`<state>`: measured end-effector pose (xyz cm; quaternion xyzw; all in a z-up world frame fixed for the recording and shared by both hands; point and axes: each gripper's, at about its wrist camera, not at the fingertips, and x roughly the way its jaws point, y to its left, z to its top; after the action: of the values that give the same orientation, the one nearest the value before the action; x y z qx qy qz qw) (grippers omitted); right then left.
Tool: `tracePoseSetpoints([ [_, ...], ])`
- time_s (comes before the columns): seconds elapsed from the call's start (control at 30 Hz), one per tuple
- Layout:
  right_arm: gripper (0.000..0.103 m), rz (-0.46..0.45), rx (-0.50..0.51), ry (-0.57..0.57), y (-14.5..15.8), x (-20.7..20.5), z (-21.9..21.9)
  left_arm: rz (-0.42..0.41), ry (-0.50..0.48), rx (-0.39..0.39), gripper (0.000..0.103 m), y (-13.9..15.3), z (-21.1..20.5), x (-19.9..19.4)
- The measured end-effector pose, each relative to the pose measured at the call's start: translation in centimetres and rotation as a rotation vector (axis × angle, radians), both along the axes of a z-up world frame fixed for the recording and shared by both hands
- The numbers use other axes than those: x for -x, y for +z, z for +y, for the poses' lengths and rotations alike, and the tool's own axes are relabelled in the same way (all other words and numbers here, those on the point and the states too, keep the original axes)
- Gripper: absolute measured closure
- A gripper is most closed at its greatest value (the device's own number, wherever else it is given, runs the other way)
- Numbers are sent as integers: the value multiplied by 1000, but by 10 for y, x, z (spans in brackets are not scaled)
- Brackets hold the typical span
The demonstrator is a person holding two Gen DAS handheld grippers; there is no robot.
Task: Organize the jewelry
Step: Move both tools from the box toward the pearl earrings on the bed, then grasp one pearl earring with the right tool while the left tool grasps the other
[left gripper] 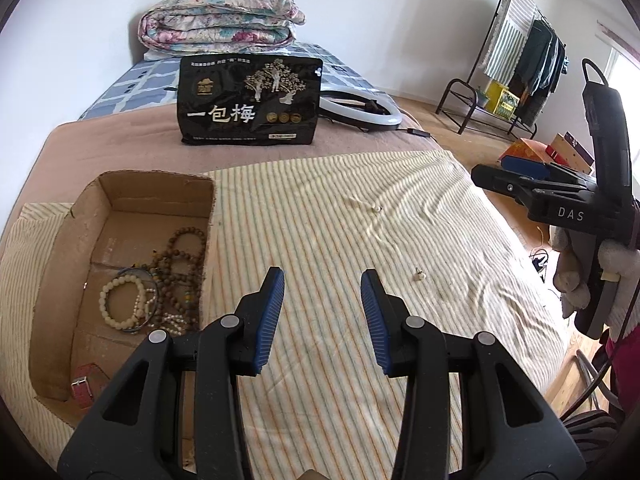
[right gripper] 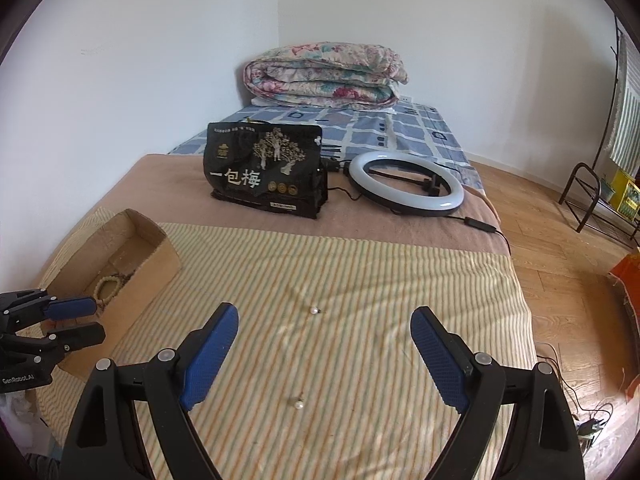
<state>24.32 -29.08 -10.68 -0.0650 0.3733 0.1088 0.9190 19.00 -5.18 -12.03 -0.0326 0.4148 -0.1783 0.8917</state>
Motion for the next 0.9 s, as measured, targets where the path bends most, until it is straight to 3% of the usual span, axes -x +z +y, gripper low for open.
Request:
tracePoseSetpoints([
  [0.2,16,29,-10,-29,-26,7,-26,8,-27,0,63,-11,-28,-15],
  [0.4,33,77,-24,10,-60,18,-29,7,-63,-8,63,-22,-52,-35],
  [0.57,52,139,-29,83,-93,24,-19,18,-80,-4,63,-35,-69,-53],
  [0.8,65,183,-33,138,-122,18,-7,36,-95,-15,63,-53,-90,-79],
  [0.9,68,193,-41,137,-129,12,-6,46,-98,-11,70,-62,-98,-91],
])
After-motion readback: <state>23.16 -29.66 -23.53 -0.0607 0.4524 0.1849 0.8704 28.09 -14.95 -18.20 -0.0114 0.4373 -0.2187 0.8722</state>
